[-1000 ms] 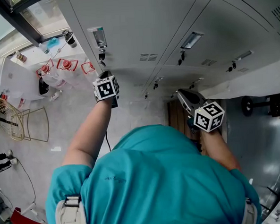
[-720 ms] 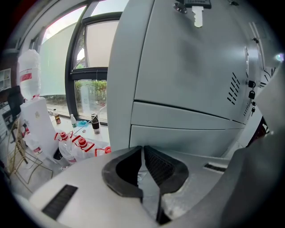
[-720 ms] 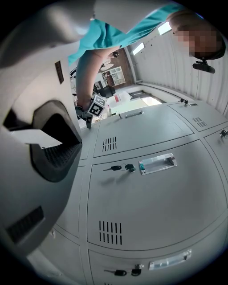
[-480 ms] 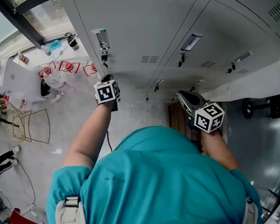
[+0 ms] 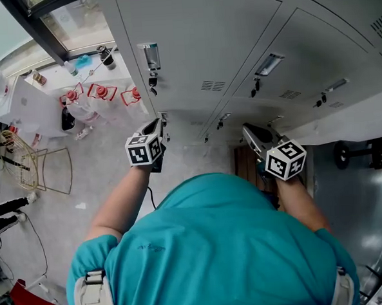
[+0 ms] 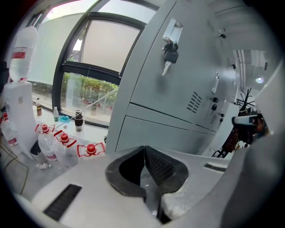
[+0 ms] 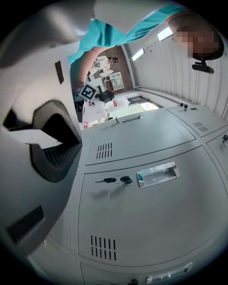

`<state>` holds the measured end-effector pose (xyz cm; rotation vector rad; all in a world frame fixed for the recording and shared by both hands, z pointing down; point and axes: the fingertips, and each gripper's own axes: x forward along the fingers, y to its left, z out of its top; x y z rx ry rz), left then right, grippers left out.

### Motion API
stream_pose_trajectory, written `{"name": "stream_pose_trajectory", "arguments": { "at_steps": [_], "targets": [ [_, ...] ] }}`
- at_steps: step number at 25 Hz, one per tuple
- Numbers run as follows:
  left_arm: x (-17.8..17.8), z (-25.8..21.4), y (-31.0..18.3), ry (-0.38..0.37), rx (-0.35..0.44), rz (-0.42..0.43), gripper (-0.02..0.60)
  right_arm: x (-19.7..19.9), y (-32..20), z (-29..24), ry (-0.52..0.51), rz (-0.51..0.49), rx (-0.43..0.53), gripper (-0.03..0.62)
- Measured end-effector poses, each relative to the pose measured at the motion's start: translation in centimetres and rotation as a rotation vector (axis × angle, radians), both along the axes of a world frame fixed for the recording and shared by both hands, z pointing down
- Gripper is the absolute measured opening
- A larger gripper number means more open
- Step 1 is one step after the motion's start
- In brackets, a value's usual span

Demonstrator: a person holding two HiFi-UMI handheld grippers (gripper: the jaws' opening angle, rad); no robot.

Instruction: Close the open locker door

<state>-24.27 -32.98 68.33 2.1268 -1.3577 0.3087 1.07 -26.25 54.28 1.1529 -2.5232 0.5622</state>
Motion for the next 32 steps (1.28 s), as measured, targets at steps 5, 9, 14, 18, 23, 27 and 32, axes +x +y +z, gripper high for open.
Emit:
{"name": "stream_pose_trajectory", "arguments": {
  "at_steps": [5, 9, 14, 18, 23, 27, 32],
  "targets": [
    [-0.3, -3.7, 3.4, 0.053, 0.133, 0.100, 0.006, -1.0, -0.7, -0.4, -0.035, -0.024, 0.031, -0.002],
    [0.3, -5.6, 5.2, 0.078, 0.187, 0.160, 0.005, -1.8, -1.4, -0.3, -0.059, -0.038, 0.037, -0.002],
    [0.5, -6.9, 6.1, 0.134, 0.205, 0.166, 0.005, -3.1, -1.5, 0.2, -0.055, -0.066, 0.027, -0.002],
    [0.4, -7.3, 6.5, 0.134, 0.212, 0.184, 0.003, -3.7, -1.5, 0.2, -0.051, -0.081, 0.027, -0.002],
    [0.5, -7.7, 6.5, 0.147, 0.221, 0.189, 0.003, -3.9, -1.5, 0.1, -0.049, -0.087, 0.027, -0.002],
    [1.5, -8.5, 6.5, 0.128, 0.245, 0.212, 0.003, -3.3, -1.5, 0.1, -0.049, -0.082, 0.027, -0.002],
    [3.6, -10.3, 6.3, 0.126, 0.275, 0.240, 0.003, -1.9, -1.2, -0.3, -0.054, -0.069, 0.041, -0.002]
  ]
}}
